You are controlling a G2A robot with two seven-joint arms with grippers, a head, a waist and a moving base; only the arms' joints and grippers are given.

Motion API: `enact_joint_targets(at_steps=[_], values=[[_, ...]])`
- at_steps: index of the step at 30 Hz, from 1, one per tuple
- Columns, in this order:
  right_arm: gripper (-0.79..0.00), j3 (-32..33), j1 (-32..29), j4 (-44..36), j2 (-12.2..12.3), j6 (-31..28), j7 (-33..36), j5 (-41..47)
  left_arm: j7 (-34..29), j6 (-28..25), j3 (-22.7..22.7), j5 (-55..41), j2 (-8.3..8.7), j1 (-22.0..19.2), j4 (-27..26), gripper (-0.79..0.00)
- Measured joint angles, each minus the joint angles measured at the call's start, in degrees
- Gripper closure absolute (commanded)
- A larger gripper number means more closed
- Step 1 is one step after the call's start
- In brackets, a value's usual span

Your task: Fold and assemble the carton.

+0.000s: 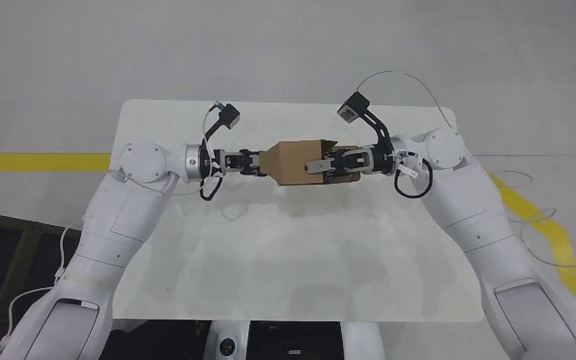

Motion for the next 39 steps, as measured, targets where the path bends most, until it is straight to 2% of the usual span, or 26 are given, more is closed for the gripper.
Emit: enact_joint_targets(at_steps=[32, 39], values=[[0.0, -0.5, -0.1, -1.0, -0.9, 0.3, 0.3, -0.4, 0.1, -0.7, 0.8, -0.7, -0.26, -0.7, 0.2, -0.785], [0.0, 1.8, -0.1, 1.9, -0.2, -0.8, -0.8, -2.3, 0.5, -1.1, -1.6, -0.8, 0.34, -0.1, 0.6, -0.785]])
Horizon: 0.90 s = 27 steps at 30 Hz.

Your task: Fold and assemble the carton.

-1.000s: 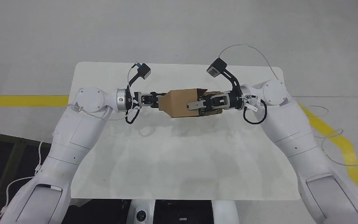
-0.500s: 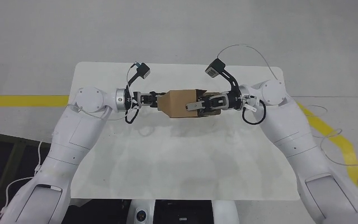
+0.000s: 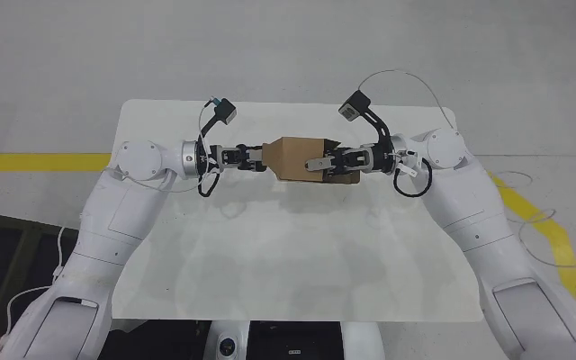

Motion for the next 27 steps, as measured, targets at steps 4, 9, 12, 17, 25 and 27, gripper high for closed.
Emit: enact_joint_targets(at_steps=[4, 9, 12, 17, 25, 27], values=[[0.0, 1.5, -0.1, 1.1, 0.5, -0.1, -1.5, -2.4, 0.2, 0.0, -1.8, 0.3, 0.51, 0.7, -0.2, -0.785], [0.0, 2.6, -0.2, 0.4, 1.2, 1.6, -4.2, -8.4, 0.6, -0.2, -4.0, 0.4, 1.11, 1.6, -2.2, -0.785], [0.0, 2.6, -0.7, -0.9, 1.4, 2.9, -5.1, -10.6, 0.6, -0.4, -5.2, 0.4, 1.47, 2.2, -4.6, -0.785], [0.0, 2.1, -1.2, -2.8, 1.4, 4.2, -6.0, -12.4, 0.8, 0.0, -6.4, 1.4, 1.91, 3.1, -8.5, -0.785], [0.0, 1.5, -1.2, -4.8, 1.3, 4.9, -6.3, -13.4, 2.5, 2.2, -3.7, 6.7, 1.72, 2.1, -8.7, -0.785], [0.0, 1.6, -1.3, -5.1, 1.3, 4.4, -6.3, -13.3, 2.9, 2.1, -2.8, 7.1, 1.53, 1.6, -7.8, -0.785]])
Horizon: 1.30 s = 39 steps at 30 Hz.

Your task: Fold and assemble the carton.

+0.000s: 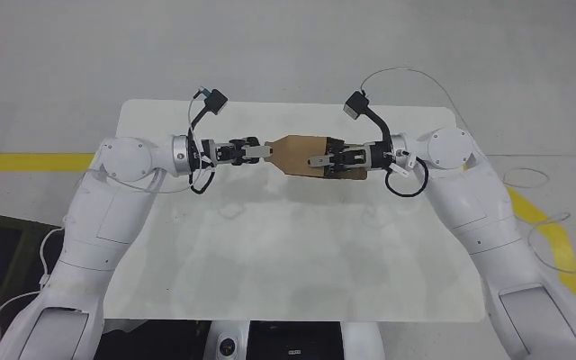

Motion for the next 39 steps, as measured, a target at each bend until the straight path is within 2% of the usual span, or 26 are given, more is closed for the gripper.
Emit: enact_joint_targets(at_steps=[12, 27, 39], values=[[0.0, 1.2, -0.5, -0.8, 0.2, -1.4, 0.6, 1.9, 1.1, -1.3, 0.7, 0.2, -0.15, -1.2, 4.2, -0.785], [0.0, 2.4, -1.1, -3.2, 0.4, -1.7, 2.1, 5.1, 0.9, -1.2, 0.6, 0.6, 0.16, -0.7, 4.7, -0.785], [0.0, 1.7, -1.2, -4.1, 0.1, -2.0, 2.7, 6.9, 1.0, -1.5, 2.8, 0.4, -0.26, -1.1, 4.6, -0.785]])
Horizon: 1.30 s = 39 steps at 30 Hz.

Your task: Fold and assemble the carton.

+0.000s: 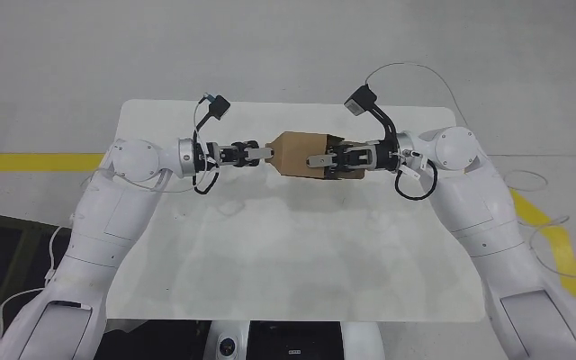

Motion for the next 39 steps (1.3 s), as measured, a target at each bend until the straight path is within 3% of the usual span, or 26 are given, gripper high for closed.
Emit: enact_joint_targets(at_steps=[39], values=[[0.0, -2.2, 0.8, 1.1, -1.6, -1.2, 2.6, 5.6, -0.8, -0.7, 2.3, -2.6, -0.57, -0.7, -1.0, -0.785]])
